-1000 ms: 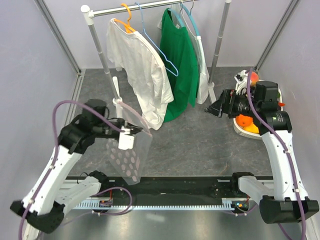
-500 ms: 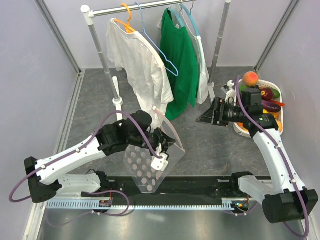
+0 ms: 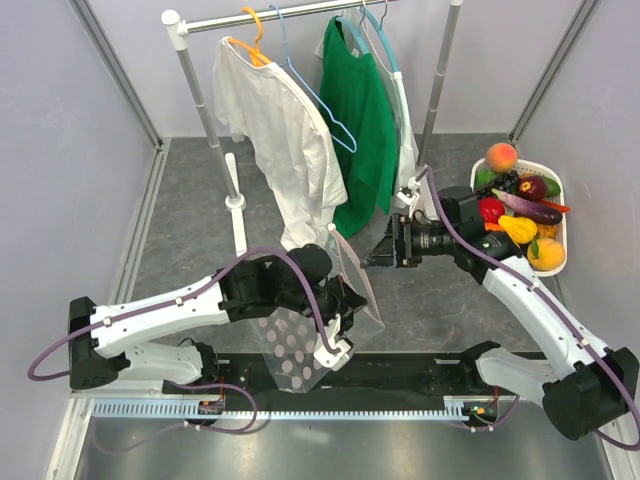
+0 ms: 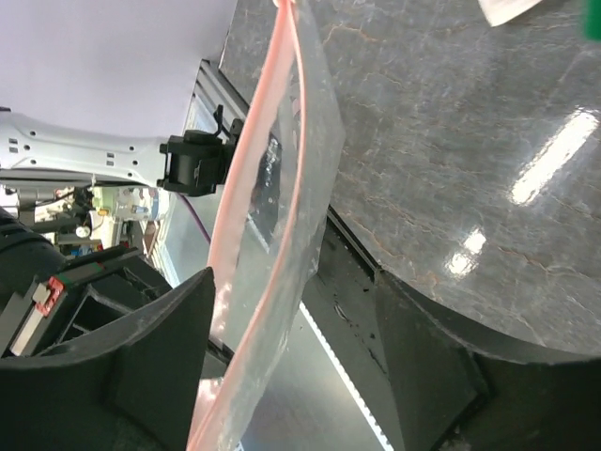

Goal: Place the food in the zip-top bag and seal the zipper
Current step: Open the zipper of the food storage bag at the center of the board.

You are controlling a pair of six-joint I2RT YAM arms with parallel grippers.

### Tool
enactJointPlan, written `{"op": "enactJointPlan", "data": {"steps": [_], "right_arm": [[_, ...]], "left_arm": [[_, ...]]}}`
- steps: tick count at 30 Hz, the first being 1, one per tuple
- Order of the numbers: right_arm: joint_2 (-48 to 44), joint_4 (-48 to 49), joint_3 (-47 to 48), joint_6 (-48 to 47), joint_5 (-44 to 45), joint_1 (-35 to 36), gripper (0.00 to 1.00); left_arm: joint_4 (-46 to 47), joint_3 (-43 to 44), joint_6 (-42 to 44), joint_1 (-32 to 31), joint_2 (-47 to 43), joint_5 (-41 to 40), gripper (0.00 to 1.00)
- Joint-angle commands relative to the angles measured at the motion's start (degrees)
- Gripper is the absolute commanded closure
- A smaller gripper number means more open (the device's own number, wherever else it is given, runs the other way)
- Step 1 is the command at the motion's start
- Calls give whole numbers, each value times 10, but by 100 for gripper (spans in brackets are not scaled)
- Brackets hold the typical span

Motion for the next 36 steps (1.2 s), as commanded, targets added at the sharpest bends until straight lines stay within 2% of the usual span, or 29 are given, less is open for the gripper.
{"op": "enactJointPlan", "data": {"steps": [1,6,10,14,17,19,22,23,24,25,26,27,28,30,31,32,33,34,36], "right_arm": [[14,40,6,-11,10,29,27],[28,24,11,-40,34,52,40],[41,15,4,-56,40,54,59],[39,-8,26,-86,48,54,100],[28,-65,102,-120,93,41,100],[10,-89,122,-118,106,7,100],[-16,-124,137,-106,99,-35,100],[-24,-130,138,-103,103,-42,100],[-43,-134,138,-96,109,-49,100],[-52,-141,139,-89,127,-60,100],[-62,-142,138,-78,131,-66,100],[-84,-142,137,-70,135,-71,100],[-95,-144,134,-46,147,-73,100],[-124,-142,126,-25,159,-73,100],[-132,-142,126,-1,165,-73,100],[-136,-141,125,10,170,-72,100],[-145,-139,124,22,170,-73,100],[-149,-135,124,31,169,-75,100],[-157,-134,123,40,163,-83,100]], "left_arm": [[24,15,28,-10,10,-8,98],[23,19,26,-15,12,-5,98],[23,19,22,-16,2,-5,98],[24,18,14,-17,-16,-15,98],[50,12,-29,-17,-39,-43,97],[65,15,-84,-17,-51,-78,90],[62,39,-181,-16,-58,-129,67],[61,52,-205,-16,-60,-139,44],[60,60,-228,-16,-60,-149,37],[59,71,-287,-15,-54,-166,33],[58,107,-323,-10,-47,-172,24],[52,132,-366,0,-37,-173,20],[32,160,-449,13,-22,-157,18],[10,248,-535,71,25,-133,18],[1,275,-625,95,42,-101,18],[-23,325,-672,140,77,-78,20],[-36,347,-763,160,92,-53,21],[-50,367,-806,178,107,-11,21],[-68,395,-910,191,136,-1,22]]}}
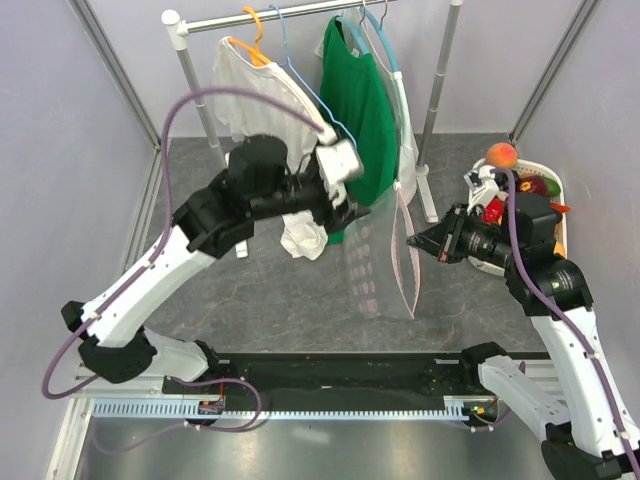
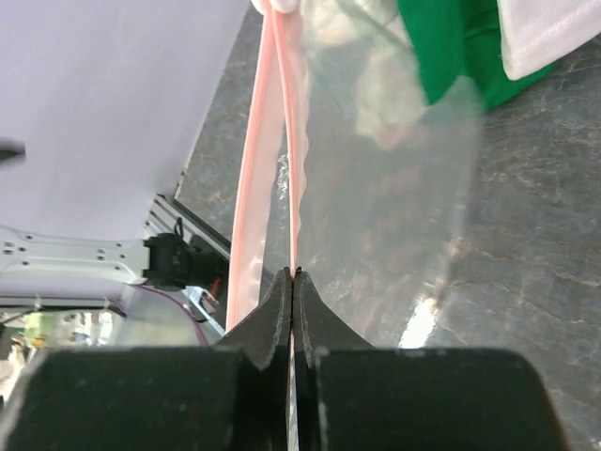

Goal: Place the food in the zip-top bag and seal the zipper
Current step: Open the zipper of the food storage bag at the center of the board.

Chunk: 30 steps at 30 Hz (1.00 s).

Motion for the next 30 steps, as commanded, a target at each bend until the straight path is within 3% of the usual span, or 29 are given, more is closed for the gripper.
{"op": "enactJointPlan", "data": {"steps": [1,6,9,13,26,30], "right_arm": [[-12,3,4,52,13,-24,100],[-16,22,-12,73,-21,-35,100],[-17,25,-15,76,-19,-38,100],[-16,33,-22,82,-26,-40,100],[-20,77,-26,96,-70,-41,100],[-22,79,-26,102,-81,-40,100]], "left_arm": [[-63,55,-336,35,52,91,22],[-26,13,-439,28,57,158,20],[-10,-22,-459,12,50,119,21],[-10,-33,-503,3,63,58,29],[24,-60,-574,-20,94,30,33],[23,-61,-576,-22,97,16,45]]}}
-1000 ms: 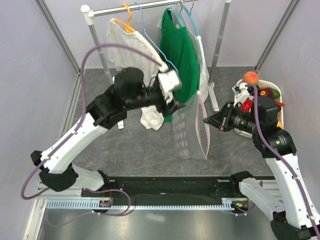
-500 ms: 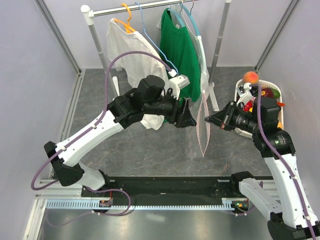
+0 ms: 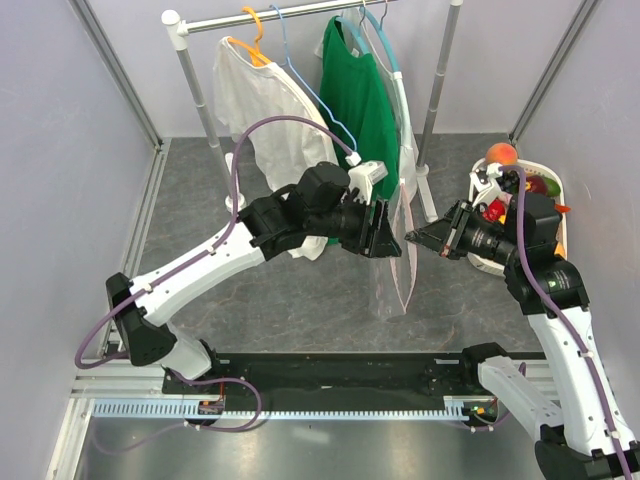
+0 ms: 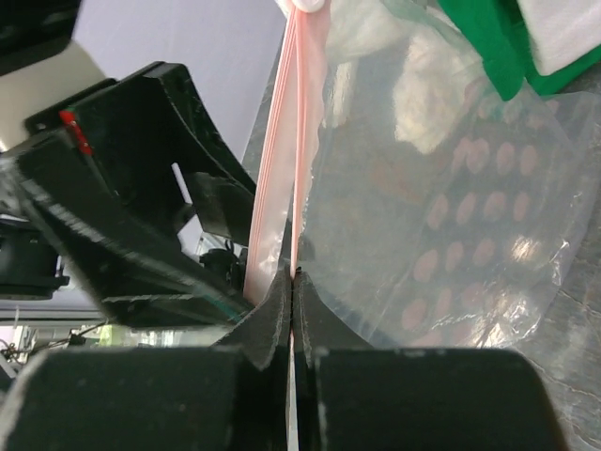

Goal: Place the food in the zip-top bag and seal the zipper
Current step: Open the zipper of the food storage bag at the center of the board.

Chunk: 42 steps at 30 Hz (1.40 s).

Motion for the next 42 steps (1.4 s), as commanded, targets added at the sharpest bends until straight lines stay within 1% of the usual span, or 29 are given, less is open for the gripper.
{"op": "enactJointPlan", "data": {"steps": [1,2,3,5,7,8,9,11,12,14,15,16,17,19,20,22,26,30,31,34,35,38,39,40,42], "right_arm": [[-9,27,2,12,-27,-1,100],[-9,26,3,7,-28,-2,100],[-9,20,5,5,-26,-1,100],[-3,-3,17,-5,-21,-2,100],[3,-17,25,-29,-10,-2,100],[4,-46,28,-39,15,-2,100],[6,-61,31,-74,73,-2,100],[19,-101,34,-111,150,-2,100],[35,-109,42,-143,222,-2,100],[55,-125,56,-183,270,-2,100],[75,-126,71,-232,289,-3,100],[88,-128,79,-252,320,-2,100],[99,-133,86,-272,333,-2,100],[134,-140,97,-343,349,-2,100],[142,-142,97,-360,353,-2,100],[164,-143,92,-406,335,-3,100],[184,-129,75,-446,220,-1,99],[196,-137,67,-480,226,-2,94],[194,-136,65,-487,235,-3,91],[178,-138,61,-521,240,-11,57],[171,-139,65,-533,239,-12,42],[165,-158,90,-554,224,-28,26],[165,-164,99,-565,209,-35,23],[167,-174,111,-570,197,-56,17],[178,-181,147,-574,176,-84,9]], "left_arm": [[27,1,-22,-2,-3,-30,58],[25,2,-6,-2,-10,-31,66],[12,0,6,3,-30,-29,84],[-9,-3,49,11,-57,-29,98],[-51,-11,74,29,-101,-41,98],[-71,-11,92,36,-111,-47,98],[-118,-5,98,52,-114,-59,98],[-153,1,106,72,-117,-60,98],[-175,-2,106,93,-117,-47,98],[-188,-4,118,100,-116,-45,98],[-195,-3,125,100,-114,-50,98],[-208,-1,133,100,-110,-54,98],[-214,3,137,100,-107,-62,98],[-223,17,144,100,-101,-65,98],[-221,20,143,100,-98,-63,98],[-213,26,129,98,-88,-59,98],[-168,42,93,87,-42,-54,98],[-149,71,55,57,26,-85,98],[-144,73,41,51,36,-90,98],[-115,61,15,46,58,-87,98],[-109,63,12,47,62,-94,98],[-105,72,17,47,82,-102,98],[-102,75,16,47,84,-105,98],[-101,76,14,47,89,-108,98],[-100,75,8,46,91,-114,98]]}}
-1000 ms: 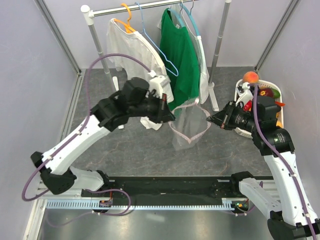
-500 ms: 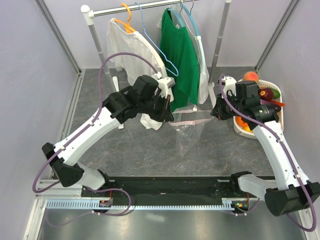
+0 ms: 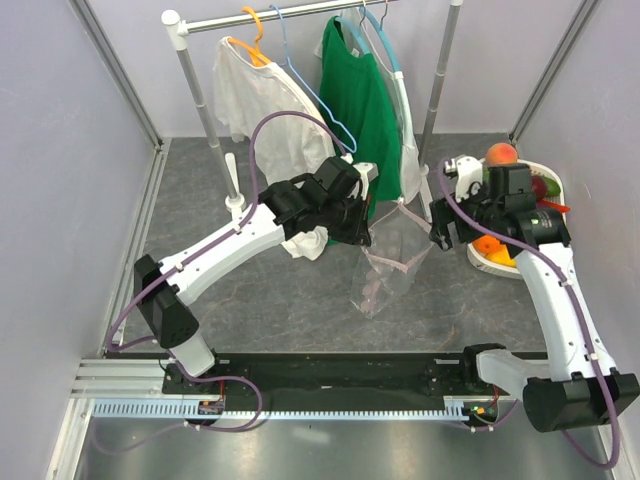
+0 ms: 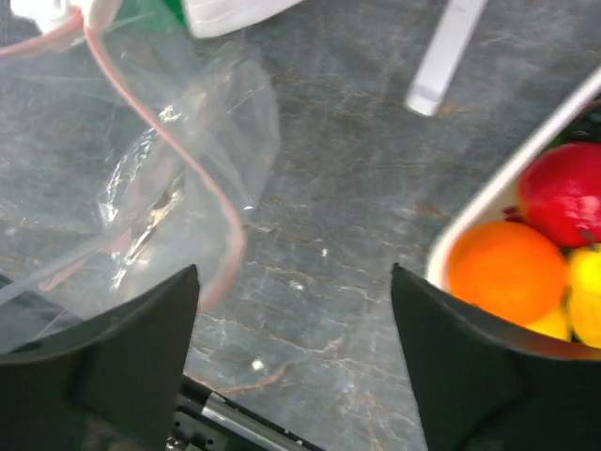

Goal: Place the food in the zip-top bag and seal the zipper
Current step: Open the zipper of the food storage bag at the center of the board, then pick up the fake fruit from the bin.

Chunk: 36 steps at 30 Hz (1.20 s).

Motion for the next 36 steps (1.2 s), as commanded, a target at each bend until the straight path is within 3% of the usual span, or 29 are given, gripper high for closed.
{"op": "enactJointPlan", "data": {"steps": [1,3,4,7,9,12,17,23,27,31,33,36], "right_arm": [[10,-24,82,-44,-73,-87,5],[52,-42,130,-59,-120,-142,4],[70,-67,147,-89,-170,-208,4],[166,-151,258,-181,-246,-316,3],[249,-223,312,-246,-240,-346,2],[331,-245,388,-315,-193,-370,2],[421,-293,484,-343,-135,-387,2],[359,-293,359,-398,-119,-391,2],[321,-207,288,-367,-98,-384,2],[362,-190,356,-361,-46,-350,2],[376,-185,382,-365,-18,-324,7],[393,-240,416,-428,-19,-311,10]], "left_arm": [[28,22,-30,0,5,-29,98],[30,23,-29,0,8,-37,98],[34,24,-29,-1,8,-39,98],[37,28,-28,-4,11,-41,98],[39,33,-24,-8,15,-46,98],[43,35,-22,-13,19,-48,98],[55,20,-22,-22,17,-59,98],[54,19,-15,-21,16,-55,98],[52,11,-13,-21,12,-47,98],[53,10,-10,-22,11,-40,98],[52,10,-9,-21,12,-39,98],[52,8,-8,-21,12,-40,98]]}}
